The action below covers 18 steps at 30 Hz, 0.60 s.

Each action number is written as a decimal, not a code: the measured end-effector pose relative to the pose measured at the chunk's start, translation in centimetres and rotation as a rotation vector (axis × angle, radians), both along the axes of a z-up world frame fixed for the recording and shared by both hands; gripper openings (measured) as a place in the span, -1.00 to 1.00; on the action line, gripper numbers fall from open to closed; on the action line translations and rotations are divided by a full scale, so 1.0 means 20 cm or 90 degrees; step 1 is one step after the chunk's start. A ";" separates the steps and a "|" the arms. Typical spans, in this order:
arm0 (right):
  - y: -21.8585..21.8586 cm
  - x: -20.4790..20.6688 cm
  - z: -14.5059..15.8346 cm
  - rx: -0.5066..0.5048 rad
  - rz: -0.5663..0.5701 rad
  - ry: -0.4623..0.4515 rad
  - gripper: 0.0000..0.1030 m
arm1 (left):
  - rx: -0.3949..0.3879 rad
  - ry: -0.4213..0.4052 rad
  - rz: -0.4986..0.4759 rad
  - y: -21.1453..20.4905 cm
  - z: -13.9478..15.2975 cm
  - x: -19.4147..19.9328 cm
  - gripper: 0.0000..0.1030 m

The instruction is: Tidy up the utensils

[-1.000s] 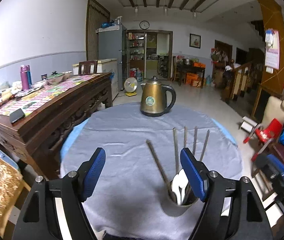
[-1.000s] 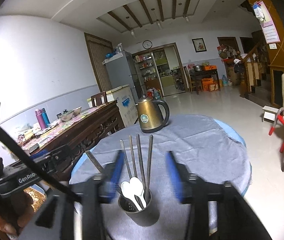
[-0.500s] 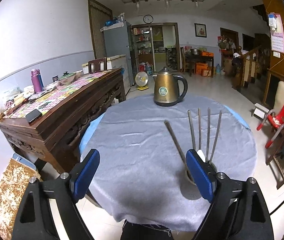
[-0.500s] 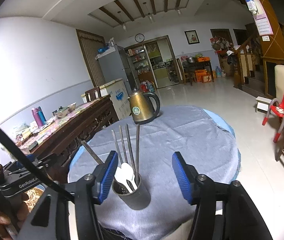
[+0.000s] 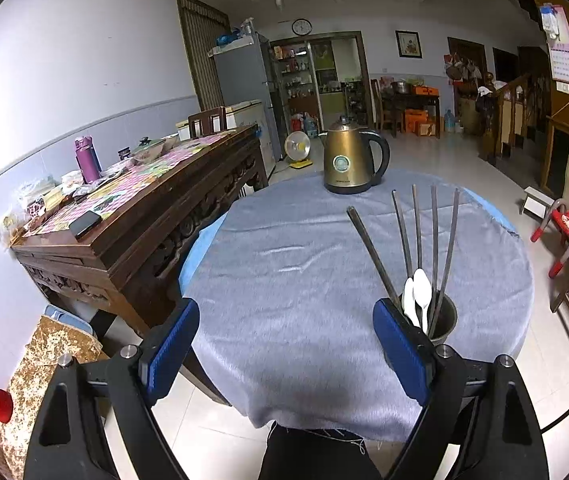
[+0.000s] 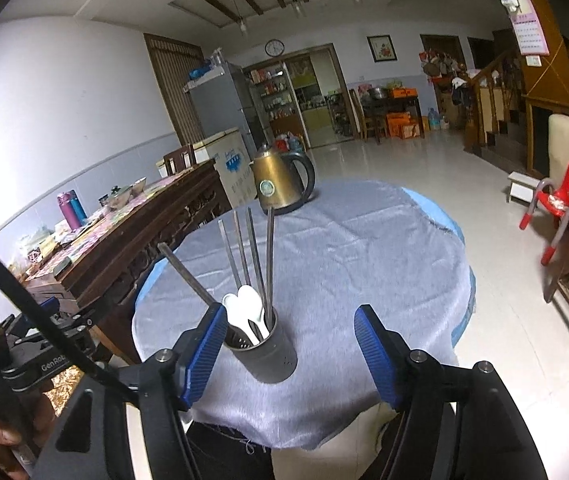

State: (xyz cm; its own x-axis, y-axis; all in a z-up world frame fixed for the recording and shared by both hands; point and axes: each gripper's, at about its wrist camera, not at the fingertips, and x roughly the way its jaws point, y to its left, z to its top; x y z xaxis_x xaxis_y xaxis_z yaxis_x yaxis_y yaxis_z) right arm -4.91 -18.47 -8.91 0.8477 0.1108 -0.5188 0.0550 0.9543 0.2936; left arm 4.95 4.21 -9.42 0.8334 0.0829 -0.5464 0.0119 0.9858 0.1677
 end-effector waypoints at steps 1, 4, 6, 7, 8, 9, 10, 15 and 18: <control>0.00 0.00 0.00 0.003 0.002 0.003 0.37 | 0.000 0.001 0.000 0.00 0.00 -0.01 0.72; 0.01 0.00 0.00 0.005 0.004 0.007 0.38 | -0.001 0.003 -0.003 0.00 0.00 -0.01 0.72; 0.02 0.01 0.00 0.005 0.007 0.011 0.38 | 0.000 0.002 -0.006 -0.01 0.00 -0.02 0.72; 0.02 0.01 0.00 0.006 0.009 0.013 0.38 | 0.001 0.001 -0.006 -0.01 0.00 -0.03 0.72; 0.02 0.01 -0.01 0.008 0.010 0.015 0.38 | 0.001 0.000 -0.007 -0.02 0.00 -0.03 0.72; 0.03 0.01 -0.01 0.009 0.010 0.016 0.38 | 0.001 -0.001 -0.009 -0.02 0.00 -0.03 0.72; 0.03 0.01 -0.01 0.011 0.011 0.018 0.38 | 0.001 -0.002 -0.010 -0.02 0.01 -0.04 0.72; 0.05 0.00 -0.02 0.022 0.013 0.020 0.38 | -0.001 -0.004 -0.009 -0.02 0.01 -0.06 0.72; 0.07 0.00 -0.01 0.023 0.018 0.019 0.38 | -0.005 -0.005 -0.010 -0.01 0.02 -0.08 0.72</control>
